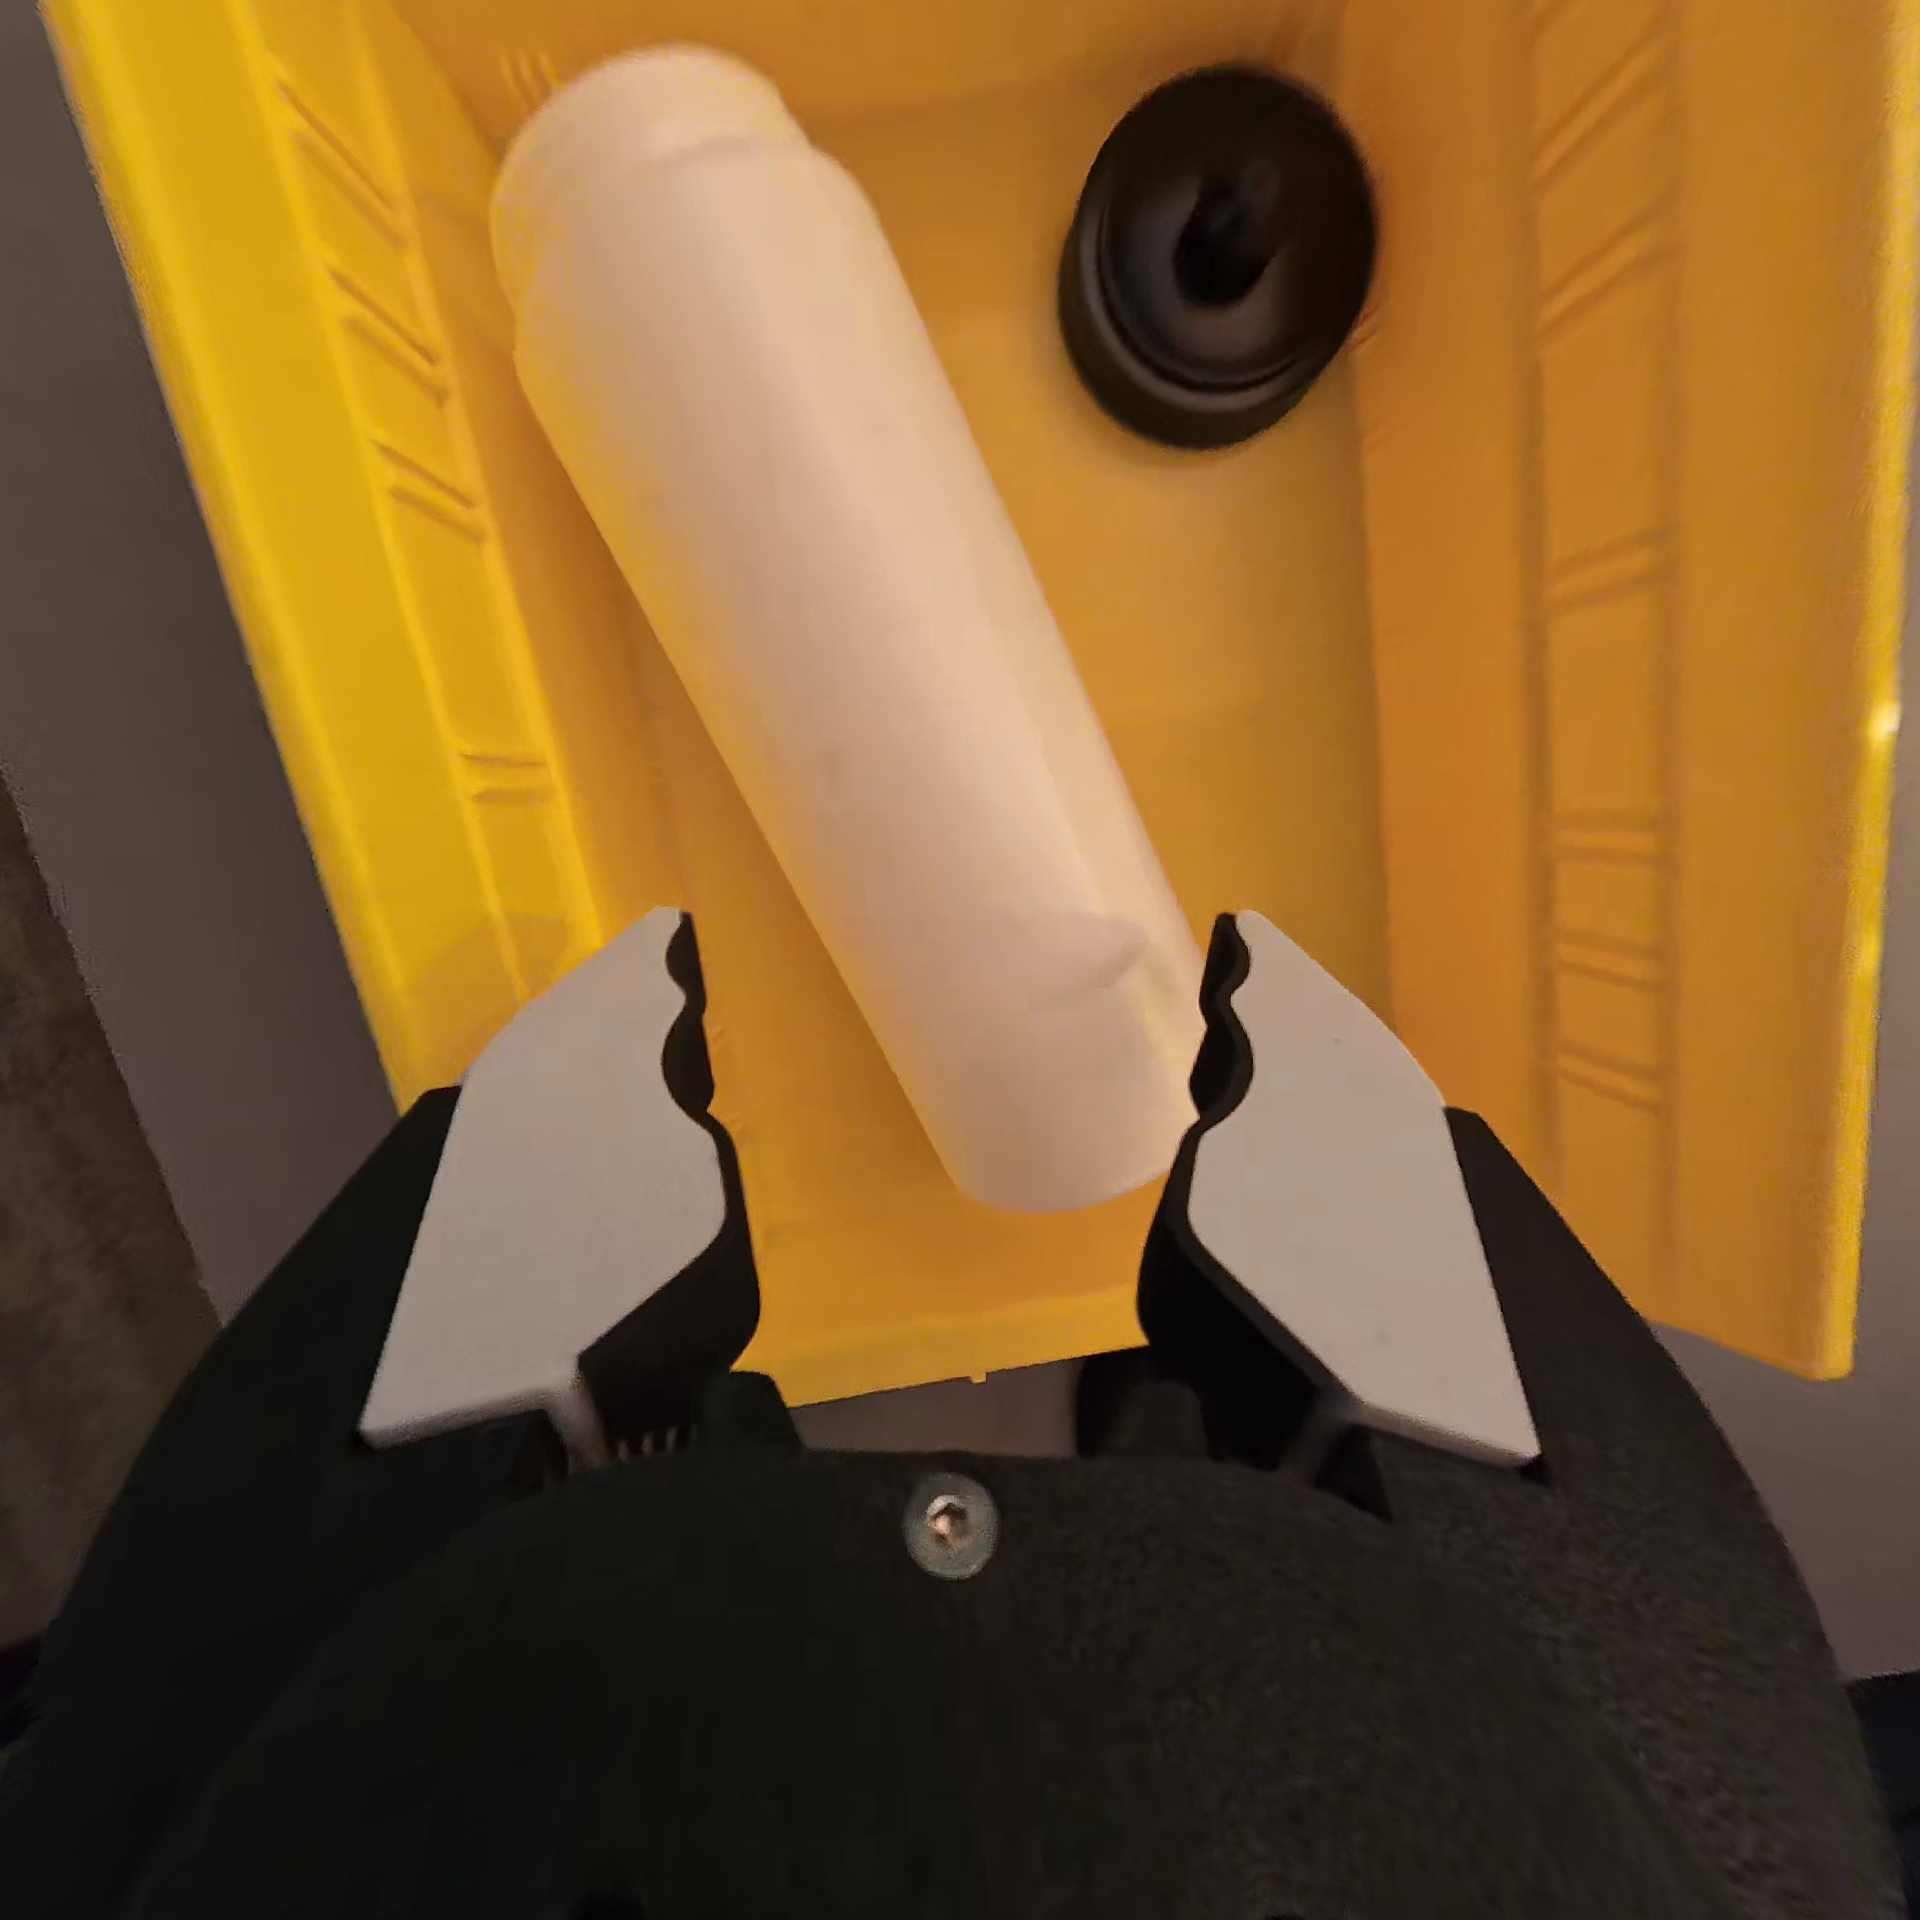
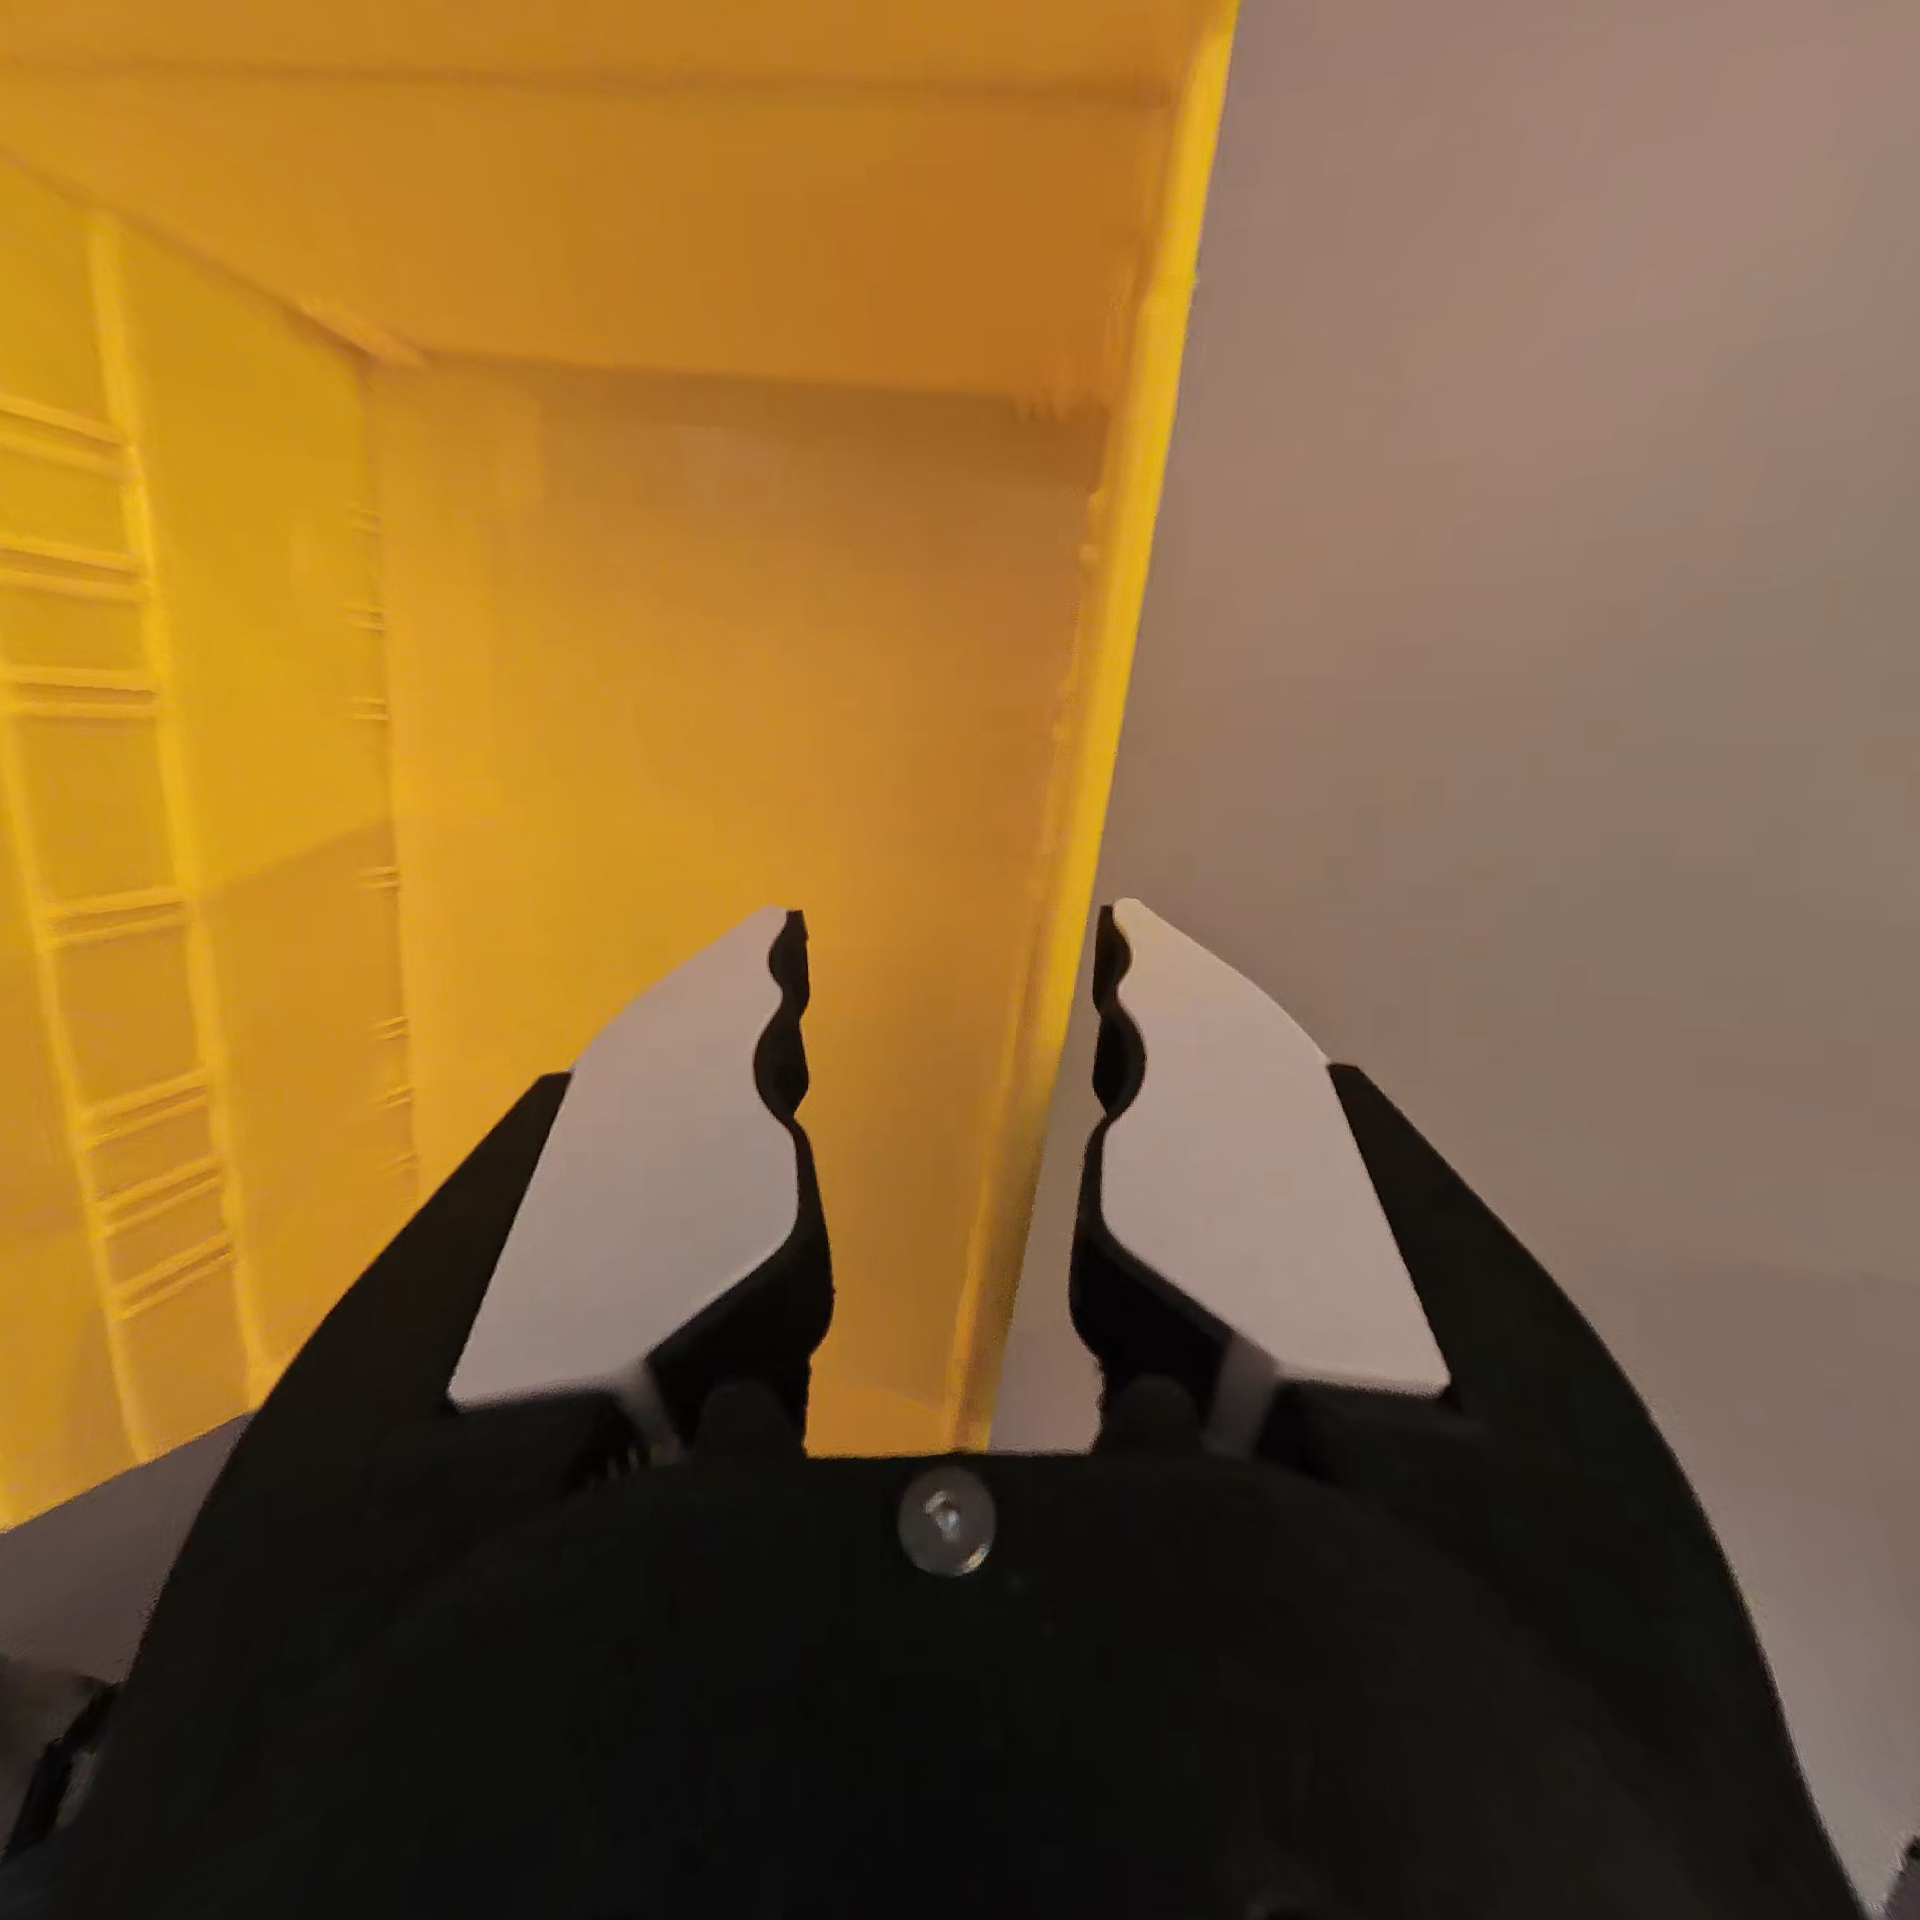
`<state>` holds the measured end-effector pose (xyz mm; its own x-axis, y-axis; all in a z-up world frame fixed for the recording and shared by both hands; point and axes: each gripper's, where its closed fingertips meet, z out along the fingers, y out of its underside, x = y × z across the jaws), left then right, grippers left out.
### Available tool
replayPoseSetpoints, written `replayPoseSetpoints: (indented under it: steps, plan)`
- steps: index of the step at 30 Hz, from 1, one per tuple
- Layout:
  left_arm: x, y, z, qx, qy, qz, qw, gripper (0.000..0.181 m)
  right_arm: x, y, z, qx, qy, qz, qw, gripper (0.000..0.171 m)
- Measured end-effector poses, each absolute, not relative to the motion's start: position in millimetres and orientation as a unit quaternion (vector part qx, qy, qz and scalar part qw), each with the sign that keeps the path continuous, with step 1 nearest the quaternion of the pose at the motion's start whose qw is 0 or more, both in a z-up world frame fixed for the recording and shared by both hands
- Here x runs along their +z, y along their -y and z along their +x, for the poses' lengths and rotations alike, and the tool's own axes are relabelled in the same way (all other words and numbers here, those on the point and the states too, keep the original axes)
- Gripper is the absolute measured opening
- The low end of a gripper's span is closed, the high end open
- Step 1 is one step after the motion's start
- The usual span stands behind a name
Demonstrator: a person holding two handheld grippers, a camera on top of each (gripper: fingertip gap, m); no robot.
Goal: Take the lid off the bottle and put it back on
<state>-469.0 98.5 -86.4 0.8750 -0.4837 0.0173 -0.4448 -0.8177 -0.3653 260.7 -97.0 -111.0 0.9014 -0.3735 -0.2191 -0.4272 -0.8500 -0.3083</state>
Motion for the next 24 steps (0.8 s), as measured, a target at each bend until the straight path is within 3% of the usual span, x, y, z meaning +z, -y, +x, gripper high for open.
replayPoseSetpoints:
  steps: [4,9,17,24]
  plan:
    - [-103,-97,-468,-0.052,-0.234,-0.961,0.14,0.09,-126,103,262,0.044,-0.198,-0.969,0.144,0.045]
    - [-117,-94,-464,-0.051,-0.222,-0.97,0.081,0.086,-129,120,263,0.049,-0.157,-0.979,0.119,0.01]
    - [-142,-84,-463,-0.085,-0.173,-0.981,-0.029,0.097,-126,120,274,0.046,-0.117,-0.984,0.129,0.013]
    - [-142,-89,-467,-0.081,-0.173,-0.982,-0.001,0.095,-80,112,271,0.054,-0.14,-0.964,0.221,0.032]
